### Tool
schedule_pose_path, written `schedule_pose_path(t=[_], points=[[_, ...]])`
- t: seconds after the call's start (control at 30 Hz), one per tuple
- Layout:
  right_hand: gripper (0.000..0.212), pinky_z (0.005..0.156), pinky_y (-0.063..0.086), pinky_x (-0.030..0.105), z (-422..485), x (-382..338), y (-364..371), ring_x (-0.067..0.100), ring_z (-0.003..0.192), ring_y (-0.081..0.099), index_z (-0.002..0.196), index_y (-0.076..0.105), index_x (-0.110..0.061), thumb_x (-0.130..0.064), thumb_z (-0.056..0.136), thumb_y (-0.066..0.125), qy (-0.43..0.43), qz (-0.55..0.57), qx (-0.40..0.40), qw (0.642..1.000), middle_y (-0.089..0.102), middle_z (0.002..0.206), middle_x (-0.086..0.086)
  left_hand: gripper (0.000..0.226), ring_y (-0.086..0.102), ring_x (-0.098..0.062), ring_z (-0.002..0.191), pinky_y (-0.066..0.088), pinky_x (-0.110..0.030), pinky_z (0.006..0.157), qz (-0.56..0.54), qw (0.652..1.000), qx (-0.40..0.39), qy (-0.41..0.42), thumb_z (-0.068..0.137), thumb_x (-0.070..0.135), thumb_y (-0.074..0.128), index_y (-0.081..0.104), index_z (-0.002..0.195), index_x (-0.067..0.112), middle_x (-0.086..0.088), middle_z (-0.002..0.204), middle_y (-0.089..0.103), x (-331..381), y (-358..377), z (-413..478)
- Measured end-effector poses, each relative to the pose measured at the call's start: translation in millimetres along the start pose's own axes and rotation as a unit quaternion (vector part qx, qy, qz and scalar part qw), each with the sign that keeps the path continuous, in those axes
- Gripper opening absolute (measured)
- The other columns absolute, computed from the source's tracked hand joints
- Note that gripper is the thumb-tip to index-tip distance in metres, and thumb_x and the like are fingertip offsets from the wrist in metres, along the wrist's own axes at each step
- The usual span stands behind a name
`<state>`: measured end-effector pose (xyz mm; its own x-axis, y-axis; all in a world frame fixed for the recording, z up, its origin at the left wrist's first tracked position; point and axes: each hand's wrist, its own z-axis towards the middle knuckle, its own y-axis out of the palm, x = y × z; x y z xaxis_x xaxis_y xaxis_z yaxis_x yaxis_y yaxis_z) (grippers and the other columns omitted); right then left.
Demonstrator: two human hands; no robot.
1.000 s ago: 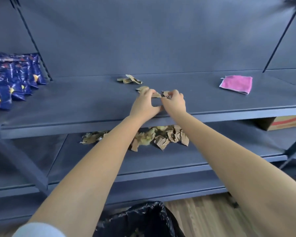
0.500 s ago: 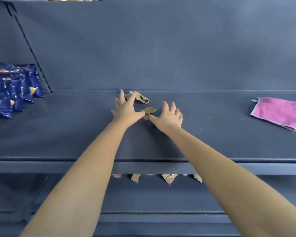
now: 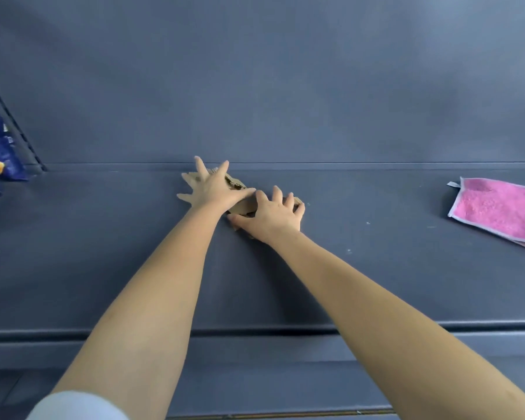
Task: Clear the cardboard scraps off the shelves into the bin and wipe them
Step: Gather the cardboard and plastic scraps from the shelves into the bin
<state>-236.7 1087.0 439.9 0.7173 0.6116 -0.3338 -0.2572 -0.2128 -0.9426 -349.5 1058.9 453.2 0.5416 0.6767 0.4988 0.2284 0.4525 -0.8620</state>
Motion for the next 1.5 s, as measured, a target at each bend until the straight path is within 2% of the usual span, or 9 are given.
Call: schedule_pose_path(t=[0.13, 0.3, 0.53, 0.67, 0.8, 0.93, 1.13, 1.27, 1.5], points=[[0.065, 0.112, 0.017, 0.043, -1, 1, 3, 0.03, 0.134, 0.029, 0.131, 0.044, -0.02, -0.063, 0.082, 0.045, -0.033, 0.005, 0.046, 0.998, 0.044, 0.135, 0.007, 0.058, 0.005, -0.041, 0.141, 0.003, -0.061, 0.113, 0.024, 1.0, -0.018, 0.0, 0.071, 0.065, 0.062, 0.053, 0.118, 0.033, -0.006, 0.156, 0.006, -4, 9, 8], [0.06, 0.105, 0.026, 0.038, -5, -1, 3, 0.028, 0.123, 0.038, 0.128, 0.045, -0.016, -0.057, 0.084, 0.048, -0.066, -0.004, 0.086, 0.994, 0.048, 0.126, 0.007, 0.033, 0.034, -0.034, 0.124, 0.026, -0.046, 0.108, -0.015, 1.0, -0.001, 0.023, 0.074, 0.049, 0.065, 0.052, 0.082, 0.02, -0.003, 0.134, 0.043, 0, 11, 15], [0.059, 0.1, 0.03, 0.034, -9, -5, 3, 0.029, 0.12, 0.038, 0.122, 0.049, -0.013, -0.054, 0.081, 0.053, -0.086, 0.018, 0.108, 0.99, 0.043, 0.125, 0.008, 0.031, 0.035, -0.033, 0.124, 0.033, -0.039, 0.099, -0.008, 0.998, 0.021, 0.052, 0.083, 0.033, 0.054, 0.058, 0.107, 0.014, -0.009, 0.129, 0.048, 3, 10, 4], [0.081, 0.115, 0.003, 0.048, -8, -7, 2, 0.036, 0.145, -0.002, 0.14, 0.028, -0.013, -0.062, 0.078, 0.048, -0.047, 0.004, 0.063, 0.997, 0.003, 0.157, 0.013, 0.054, 0.029, -0.032, 0.131, 0.025, -0.041, 0.105, 0.038, 0.998, -0.021, 0.054, 0.084, 0.044, 0.051, 0.037, 0.134, 0.027, -0.01, 0.141, 0.038, 3, 4, 4], [0.093, 0.117, 0.001, 0.048, -6, -5, 3, 0.037, 0.145, -0.003, 0.145, 0.014, -0.013, -0.068, 0.078, 0.047, -0.026, 0.042, 0.006, 0.999, -0.002, 0.157, 0.018, 0.043, 0.025, -0.027, 0.13, 0.022, -0.036, 0.107, 0.035, 0.997, -0.036, 0.056, 0.085, 0.052, 0.048, 0.055, 0.124, 0.035, -0.007, 0.138, 0.033, 2, 8, 7], [0.099, 0.12, 0.003, 0.039, -7, -5, 2, 0.029, 0.147, -0.004, 0.146, 0.011, -0.011, -0.065, 0.075, 0.055, -0.05, 0.091, 0.001, 0.995, -0.004, 0.157, 0.017, 0.034, 0.011, -0.028, 0.142, 0.011, -0.038, 0.114, -0.018, 0.993, -0.081, 0.087, 0.087, 0.042, 0.051, 0.062, 0.109, 0.019, -0.005, 0.147, 0.032, 2, 9, 12], [0.119, 0.119, -0.006, 0.041, -2, -4, 0, 0.025, 0.146, -0.017, 0.148, -0.014, -0.017, -0.067, 0.069, 0.06, -0.067, 0.064, -0.002, 0.996, -0.016, 0.157, 0.011, 0.02, 0.054, -0.025, 0.109, 0.04, -0.031, 0.08, -0.041, 0.986, -0.063, 0.148, 0.089, 0.021, 0.047, 0.06, 0.101, 0.011, -0.003, 0.111, 0.063, -4, 0, -9], [0.109, 0.119, -0.003, 0.042, 12, -4, -2, 0.024, 0.147, -0.01, 0.149, -0.006, -0.022, -0.065, 0.072, 0.057, -0.102, 0.017, -0.037, 0.994, -0.006, 0.159, 0.003, 0.02, 0.057, -0.026, 0.09, 0.041, -0.033, 0.068, -0.033, 0.985, -0.071, 0.155, 0.09, 0.02, 0.042, 0.058, 0.098, 0.011, -0.001, 0.084, 0.061, -10, -6, -21], [0.067, 0.109, 0.027, 0.034, -2, -10, -1, 0.023, 0.133, 0.035, 0.141, 0.032, -0.017, -0.045, 0.084, 0.054, -0.143, 0.048, -0.007, 0.989, 0.039, 0.143, 0.004, 0.035, 0.041, -0.023, 0.122, 0.036, -0.033, 0.096, -0.034, 0.987, -0.024, 0.157, 0.093, 0.02, 0.04, 0.052, 0.125, 0.016, -0.008, 0.126, 0.05, -18, -8, -45]])
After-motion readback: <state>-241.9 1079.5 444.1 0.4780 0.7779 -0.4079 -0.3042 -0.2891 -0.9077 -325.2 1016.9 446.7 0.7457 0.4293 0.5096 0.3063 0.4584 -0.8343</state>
